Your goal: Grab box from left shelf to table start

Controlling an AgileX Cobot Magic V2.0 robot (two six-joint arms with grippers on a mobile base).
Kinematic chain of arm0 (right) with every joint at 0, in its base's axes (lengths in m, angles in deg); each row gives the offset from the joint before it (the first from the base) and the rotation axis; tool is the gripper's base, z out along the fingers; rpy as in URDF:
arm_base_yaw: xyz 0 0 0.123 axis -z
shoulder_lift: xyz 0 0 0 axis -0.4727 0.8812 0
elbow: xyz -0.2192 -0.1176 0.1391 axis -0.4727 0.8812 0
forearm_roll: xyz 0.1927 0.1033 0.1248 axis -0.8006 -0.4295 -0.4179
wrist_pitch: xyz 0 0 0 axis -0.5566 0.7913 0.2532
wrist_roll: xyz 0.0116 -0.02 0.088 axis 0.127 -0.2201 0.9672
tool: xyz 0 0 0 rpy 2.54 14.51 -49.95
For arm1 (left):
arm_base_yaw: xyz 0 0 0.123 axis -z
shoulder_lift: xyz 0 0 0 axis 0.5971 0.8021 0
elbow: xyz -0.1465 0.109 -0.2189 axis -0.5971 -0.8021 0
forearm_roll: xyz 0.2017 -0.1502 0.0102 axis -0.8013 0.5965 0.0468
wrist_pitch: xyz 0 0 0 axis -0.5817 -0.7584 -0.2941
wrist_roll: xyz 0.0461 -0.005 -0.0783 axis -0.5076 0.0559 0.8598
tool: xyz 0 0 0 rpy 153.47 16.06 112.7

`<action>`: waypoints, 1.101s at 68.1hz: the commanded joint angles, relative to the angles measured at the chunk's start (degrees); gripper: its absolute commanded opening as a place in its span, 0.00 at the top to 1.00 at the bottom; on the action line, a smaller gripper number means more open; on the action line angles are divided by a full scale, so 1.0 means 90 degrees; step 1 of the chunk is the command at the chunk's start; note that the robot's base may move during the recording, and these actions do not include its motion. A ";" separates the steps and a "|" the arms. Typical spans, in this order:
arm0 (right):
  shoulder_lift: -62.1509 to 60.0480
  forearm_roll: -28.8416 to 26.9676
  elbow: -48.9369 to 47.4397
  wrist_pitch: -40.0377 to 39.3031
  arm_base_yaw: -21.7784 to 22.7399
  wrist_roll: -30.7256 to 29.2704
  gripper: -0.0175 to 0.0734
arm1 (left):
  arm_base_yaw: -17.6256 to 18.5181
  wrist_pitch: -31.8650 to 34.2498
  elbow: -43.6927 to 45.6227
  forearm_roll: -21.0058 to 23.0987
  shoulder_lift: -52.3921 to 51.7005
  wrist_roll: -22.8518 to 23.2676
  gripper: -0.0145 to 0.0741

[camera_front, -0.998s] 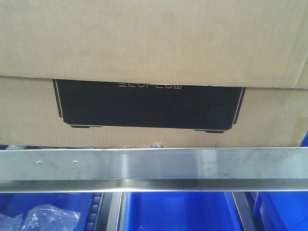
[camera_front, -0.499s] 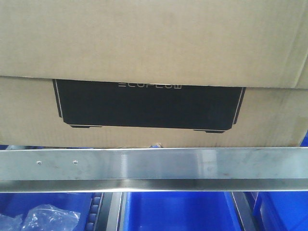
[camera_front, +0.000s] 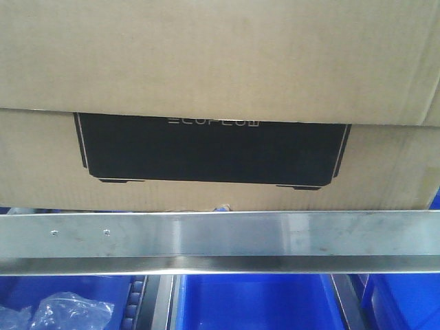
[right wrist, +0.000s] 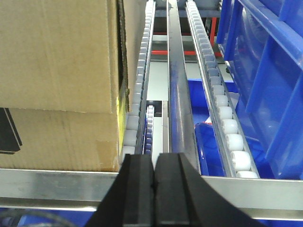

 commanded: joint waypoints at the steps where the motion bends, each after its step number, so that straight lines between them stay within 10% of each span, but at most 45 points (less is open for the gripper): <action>1: -0.0045 0.0029 0.0013 -0.0525 0.0040 -0.0022 0.75 | 0.0017 -0.0112 0.0710 -0.0223 0.0496 -0.0003 0.94; 6: -0.0045 0.0029 0.0013 -0.0525 0.0040 -0.0022 0.75 | 0.0017 -0.0279 0.1043 -0.0281 0.0917 -0.0003 0.89; 20: -0.0045 0.0029 0.0013 -0.0525 0.0040 -0.0022 0.75 | 0.0017 -0.0891 0.1931 -0.0131 0.1909 -0.0003 0.37; 33: -0.0045 0.0029 0.0013 -0.0525 0.0040 -0.0022 0.75 | 0.0050 -0.2047 0.3356 0.0183 0.2890 -0.0003 0.44; 51: -0.0045 0.0029 0.0013 -0.0525 0.0040 -0.0022 0.75 | 0.1097 -0.3669 0.5813 0.0335 0.4818 -0.0003 0.45; 75: -0.0045 0.0029 0.0013 -0.0583 0.0040 -0.0022 0.75 | 0.0966 -0.5524 0.8251 0.0183 0.7638 0.0057 0.45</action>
